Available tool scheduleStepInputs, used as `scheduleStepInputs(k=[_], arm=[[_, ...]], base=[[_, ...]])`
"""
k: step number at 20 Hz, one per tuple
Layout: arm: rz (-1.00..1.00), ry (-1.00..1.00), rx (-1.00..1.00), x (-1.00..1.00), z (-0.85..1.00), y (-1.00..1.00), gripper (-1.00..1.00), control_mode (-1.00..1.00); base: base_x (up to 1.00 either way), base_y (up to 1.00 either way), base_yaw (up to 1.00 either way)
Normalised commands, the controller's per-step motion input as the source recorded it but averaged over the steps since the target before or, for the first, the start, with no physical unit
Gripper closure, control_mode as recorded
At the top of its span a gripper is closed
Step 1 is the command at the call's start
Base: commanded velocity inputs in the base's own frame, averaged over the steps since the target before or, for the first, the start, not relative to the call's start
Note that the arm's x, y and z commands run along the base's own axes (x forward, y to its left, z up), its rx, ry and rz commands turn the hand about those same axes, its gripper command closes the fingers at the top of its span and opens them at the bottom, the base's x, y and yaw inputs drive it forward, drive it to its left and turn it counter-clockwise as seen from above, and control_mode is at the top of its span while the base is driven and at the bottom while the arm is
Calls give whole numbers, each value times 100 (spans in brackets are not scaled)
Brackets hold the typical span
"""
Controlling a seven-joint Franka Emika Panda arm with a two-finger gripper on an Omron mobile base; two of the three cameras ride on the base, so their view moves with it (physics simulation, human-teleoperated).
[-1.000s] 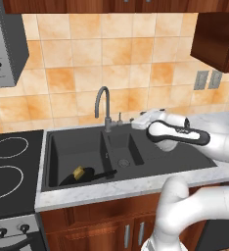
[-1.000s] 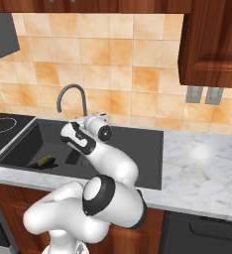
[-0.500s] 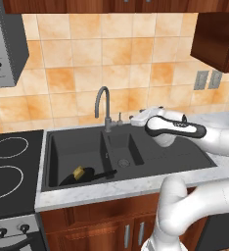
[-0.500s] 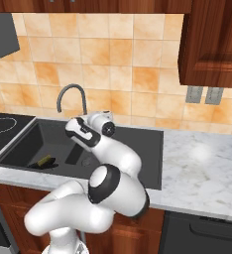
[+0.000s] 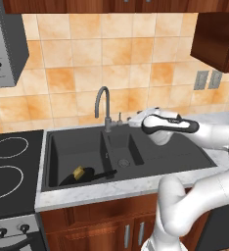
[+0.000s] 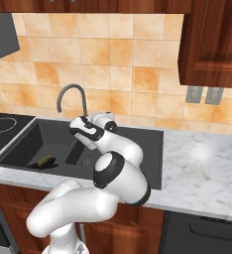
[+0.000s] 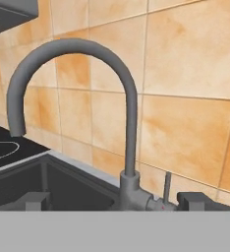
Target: Pick the pan and sponge and place them into the sink. Then turn on the water.
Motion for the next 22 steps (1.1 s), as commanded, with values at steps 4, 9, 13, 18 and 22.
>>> scheduleStepInputs(k=[4, 9, 13, 18, 22], arm=[[0, 0, -1, 24, -15, 0, -100, -100], [0, 0, 0, 24, -10, 0, -100, -100], [0, 0, 0, 24, -10, 0, -100, -100], [0, 0, 0, 29, -17, 0, -100, -100], [0, 0, 0, 29, -22, 0, -100, -100]], base=[[0, 0, 0], [0, 0, 0], [0, 0, 0], [0, 0, 0], [0, 0, 0]])
